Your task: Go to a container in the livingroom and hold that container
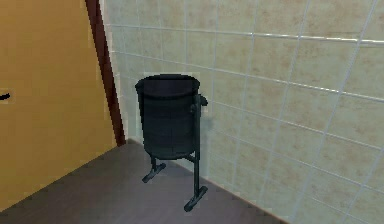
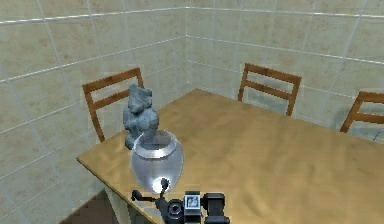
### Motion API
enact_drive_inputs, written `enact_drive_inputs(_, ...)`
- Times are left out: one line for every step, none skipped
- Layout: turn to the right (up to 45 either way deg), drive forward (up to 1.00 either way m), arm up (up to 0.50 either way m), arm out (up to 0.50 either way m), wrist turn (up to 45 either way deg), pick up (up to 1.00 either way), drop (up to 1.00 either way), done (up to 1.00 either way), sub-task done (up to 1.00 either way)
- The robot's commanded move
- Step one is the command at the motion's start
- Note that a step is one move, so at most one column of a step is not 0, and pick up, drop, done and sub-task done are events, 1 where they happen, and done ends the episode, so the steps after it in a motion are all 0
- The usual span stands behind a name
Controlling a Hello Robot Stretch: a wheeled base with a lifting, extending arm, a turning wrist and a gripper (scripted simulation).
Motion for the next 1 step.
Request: enact_drive_inputs(0.0,0.00,0.00,0.00,0.0,1.00,0.00,0.00,0.00)
